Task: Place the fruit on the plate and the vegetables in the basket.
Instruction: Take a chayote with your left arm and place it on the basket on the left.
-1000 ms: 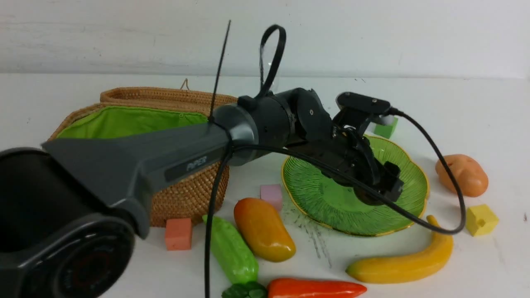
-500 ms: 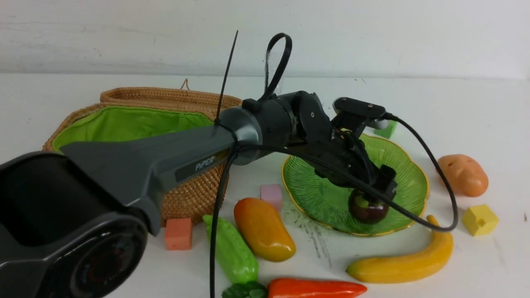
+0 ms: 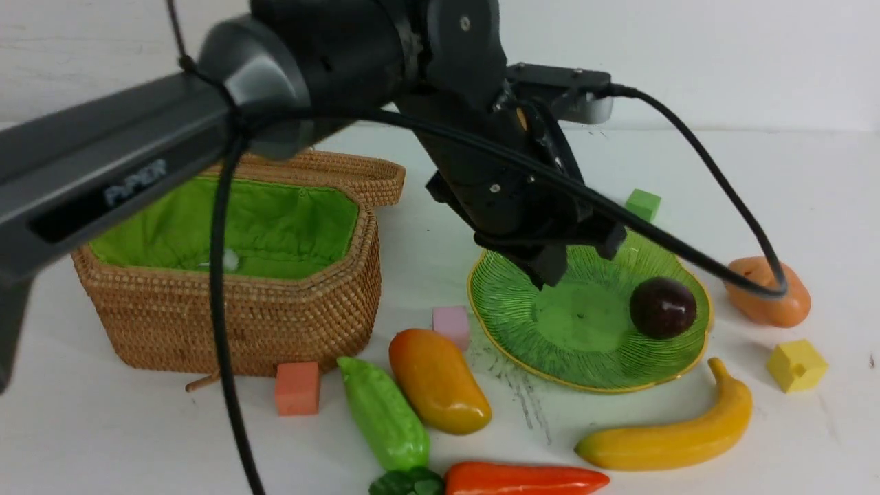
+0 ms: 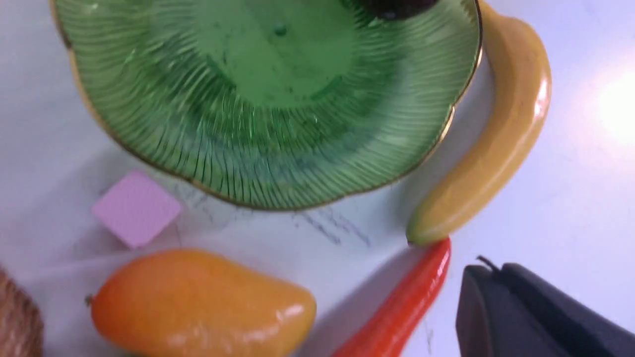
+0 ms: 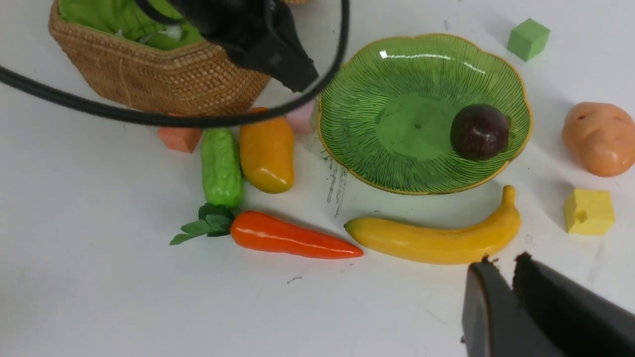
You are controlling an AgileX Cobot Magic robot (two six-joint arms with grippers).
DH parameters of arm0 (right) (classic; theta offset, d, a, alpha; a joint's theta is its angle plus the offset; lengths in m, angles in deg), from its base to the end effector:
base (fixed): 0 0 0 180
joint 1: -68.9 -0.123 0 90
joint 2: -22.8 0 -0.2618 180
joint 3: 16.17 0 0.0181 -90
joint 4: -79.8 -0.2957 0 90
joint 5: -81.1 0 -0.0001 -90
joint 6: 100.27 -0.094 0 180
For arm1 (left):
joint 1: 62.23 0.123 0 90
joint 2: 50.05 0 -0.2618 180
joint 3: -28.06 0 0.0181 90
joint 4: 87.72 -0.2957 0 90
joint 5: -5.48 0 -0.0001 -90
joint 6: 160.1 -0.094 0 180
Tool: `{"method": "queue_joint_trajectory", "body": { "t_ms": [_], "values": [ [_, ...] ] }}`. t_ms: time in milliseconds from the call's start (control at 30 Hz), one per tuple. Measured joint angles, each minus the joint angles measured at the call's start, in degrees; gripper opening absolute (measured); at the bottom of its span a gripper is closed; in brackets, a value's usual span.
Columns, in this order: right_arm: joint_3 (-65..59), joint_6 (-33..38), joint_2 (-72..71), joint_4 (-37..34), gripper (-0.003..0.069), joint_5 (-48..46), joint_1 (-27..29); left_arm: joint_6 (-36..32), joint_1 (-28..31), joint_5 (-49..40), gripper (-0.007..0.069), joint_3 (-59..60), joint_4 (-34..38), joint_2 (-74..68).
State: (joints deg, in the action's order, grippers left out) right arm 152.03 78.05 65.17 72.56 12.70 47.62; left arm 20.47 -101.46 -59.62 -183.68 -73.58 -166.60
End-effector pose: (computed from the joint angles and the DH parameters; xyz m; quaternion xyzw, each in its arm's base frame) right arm 0.1027 0.0518 0.4371 -0.1567 0.8612 0.1568 0.4574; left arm 0.3406 -0.3050 0.3232 0.2974 0.9113 -0.2017 0.2009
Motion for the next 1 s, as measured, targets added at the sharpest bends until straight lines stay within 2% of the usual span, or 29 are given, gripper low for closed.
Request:
{"method": "queue_joint_trajectory", "body": {
  "t_ms": [100,200,333,400,500,600,733,867,967,1000],
  "values": [
    [0.0,0.1,0.0,-0.2,0.0086,-0.2,0.0,3.6,0.0,-4.9,-0.0013,0.1,-1.8,3.4],
    [0.0,0.7,0.0,-0.8,0.0087,-0.3,0.0,8.6,0.0,-5.5,-0.0013,3.6,-5.2,8.4],
    [0.0,1.7,0.0,-1.2,0.0090,-0.3,0.0,14.2,0.0,-5.7,-0.0013,13.5,-8.1,16.0],
    [0.0,1.7,0.0,-1.3,0.0090,-0.3,0.0,17.3,-0.1,-5.5,-0.0013,22.3,-8.4,20.6],
    [0.0,1.7,0.0,-1.4,0.0092,-0.3,0.0,21.2,-1.3,-1.6,-0.0013,31.8,-9.1,24.7],
    [0.0,1.7,0.0,-1.4,0.0096,-0.3,0.0,26.0,-4.5,7.5,-0.0013,42.2,-9.6,26.5],
    [0.0,1.7,0.0,-1.5,0.0097,-0.3,0.0,27.9,-5.7,15.8,0.0005,47.0,-9.5,24.2],
    [0.0,1.7,0.0,-1.9,0.0099,-0.3,0.0,28.3,-4.2,19.5,0.0134,47.2,-9.6,20.8],
    [0.0,1.7,0.0,-1.9,0.0099,-0.3,0.0,29.7,-1.7,21.1,0.0313,47.2,-9.6,18.4],
    [0.0,1.7,0.0,-1.9,0.0099,-0.3,0.0,30.1,-1.0,21.7,0.0348,47.3,-9.6,17.9]
  ]
}}
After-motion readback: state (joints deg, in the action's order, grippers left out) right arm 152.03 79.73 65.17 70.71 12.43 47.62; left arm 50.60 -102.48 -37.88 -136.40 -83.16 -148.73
